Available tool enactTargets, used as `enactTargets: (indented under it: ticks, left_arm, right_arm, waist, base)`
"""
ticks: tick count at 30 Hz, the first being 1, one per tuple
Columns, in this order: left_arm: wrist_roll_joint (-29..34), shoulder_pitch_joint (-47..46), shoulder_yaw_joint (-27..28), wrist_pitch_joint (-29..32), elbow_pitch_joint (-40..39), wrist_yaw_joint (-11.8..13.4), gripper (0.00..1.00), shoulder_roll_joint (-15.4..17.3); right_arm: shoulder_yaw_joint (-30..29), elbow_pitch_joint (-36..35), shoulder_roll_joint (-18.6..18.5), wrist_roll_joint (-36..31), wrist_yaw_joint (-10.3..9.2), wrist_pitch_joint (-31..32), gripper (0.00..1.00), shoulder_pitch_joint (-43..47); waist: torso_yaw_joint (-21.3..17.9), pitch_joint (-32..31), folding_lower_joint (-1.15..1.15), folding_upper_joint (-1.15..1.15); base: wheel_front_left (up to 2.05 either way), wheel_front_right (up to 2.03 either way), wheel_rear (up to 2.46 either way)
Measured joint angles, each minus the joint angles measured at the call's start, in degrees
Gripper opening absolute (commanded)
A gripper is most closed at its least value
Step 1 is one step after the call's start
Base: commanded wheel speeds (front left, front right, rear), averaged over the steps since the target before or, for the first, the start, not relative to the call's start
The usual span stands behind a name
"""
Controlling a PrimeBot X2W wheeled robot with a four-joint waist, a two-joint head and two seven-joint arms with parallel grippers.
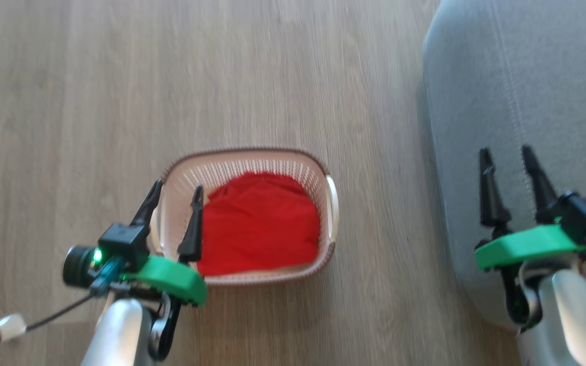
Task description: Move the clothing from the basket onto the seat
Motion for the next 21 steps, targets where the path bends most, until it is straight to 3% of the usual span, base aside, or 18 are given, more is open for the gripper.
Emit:
enactTargets:
  ticks: [10,21]
  left_arm:
    - [7.0,-12.4,-2.5,0.0,11.0,-3.3,1.00,0.0]
    - [10.9,-29.0,-6.1,0.0,26.3,-4.3,1.00,4.6]
  right_arm:
    - [-1.3,-1.2,0.3,-2.3,0.01,0.0,1.00,-6.3]
    - [2.8,-5.1,0.4,0.0,0.01,0.0,1.00,-8.7]
  waist:
    - [-2.2,14.2,0.02,0.00]
    - [-6.5,29.6,0.02,0.00]
  base:
    - [0.00,0.00,0.00]
    - [0.00,0.00,0.00]
